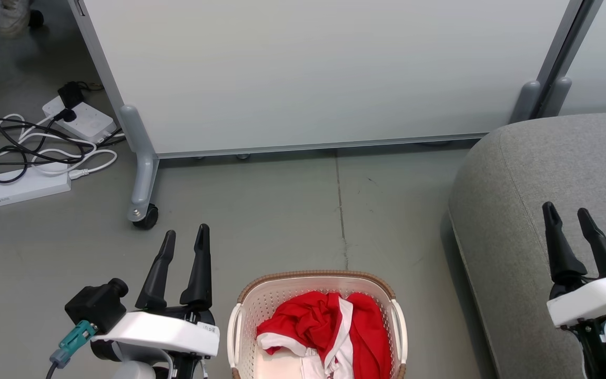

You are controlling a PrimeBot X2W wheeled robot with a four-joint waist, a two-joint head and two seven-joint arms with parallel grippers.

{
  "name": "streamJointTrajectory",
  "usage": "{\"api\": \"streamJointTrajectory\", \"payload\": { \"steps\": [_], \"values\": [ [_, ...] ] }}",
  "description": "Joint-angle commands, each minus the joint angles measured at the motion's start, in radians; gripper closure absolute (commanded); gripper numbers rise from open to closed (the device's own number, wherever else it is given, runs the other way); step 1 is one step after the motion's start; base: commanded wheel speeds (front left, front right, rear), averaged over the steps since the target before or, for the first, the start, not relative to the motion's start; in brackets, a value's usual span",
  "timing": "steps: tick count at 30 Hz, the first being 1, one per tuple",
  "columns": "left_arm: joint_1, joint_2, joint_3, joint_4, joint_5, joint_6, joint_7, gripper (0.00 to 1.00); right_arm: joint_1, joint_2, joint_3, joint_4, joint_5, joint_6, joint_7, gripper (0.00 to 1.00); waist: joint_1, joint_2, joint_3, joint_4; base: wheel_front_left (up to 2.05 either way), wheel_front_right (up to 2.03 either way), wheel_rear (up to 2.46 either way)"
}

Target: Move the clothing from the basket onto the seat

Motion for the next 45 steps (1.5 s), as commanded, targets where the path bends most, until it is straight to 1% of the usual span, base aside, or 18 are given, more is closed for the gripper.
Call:
{"api": "streamJointTrajectory", "payload": {
  "steps": [1,6,11,21,36,45],
  "values": [
    [-0.032,0.007,0.008,-0.004,0.031,0.011,0.006,0.0,-0.005,-0.014,0.014,-0.019,-0.036,0.005,-0.019,0.0,0.0,0.0,0.0,0.0,0.0,0.0,0.0],
    [-0.032,0.016,0.012,0.006,0.092,0.034,0.014,0.0,0.008,-0.01,0.043,-0.019,-0.099,0.005,-0.052,0.0,0.0,0.0,-0.004,0.002,0.0,0.0,0.0],
    [-0.03,0.026,0.015,0.011,0.144,0.048,0.022,0.0,0.016,-0.006,0.065,-0.016,-0.162,0.005,-0.083,0.0,0.0,0.0,-0.005,0.0,0.0,0.0,0.0],
    [-0.023,0.037,0.015,0.018,0.249,0.082,0.027,0.0,0.039,0.004,0.087,0.013,-0.269,0.005,-0.143,0.0,0.0,0.0,-0.008,-0.003,0.0,0.0,0.0],
    [-0.004,0.033,0.015,0.051,0.348,0.122,0.028,0.0,0.04,0.023,0.109,0.089,-0.337,0.005,-0.217,0.0,0.0,0.0,-0.007,-0.001,0.0,0.0,0.0],
    [-0.019,0.03,0.023,0.09,0.381,0.125,0.031,0.0,0.036,0.03,0.122,0.124,-0.378,0.006,-0.261,0.0,0.0,0.0,-0.006,0.004,0.0,0.0,0.0]
  ]
}}
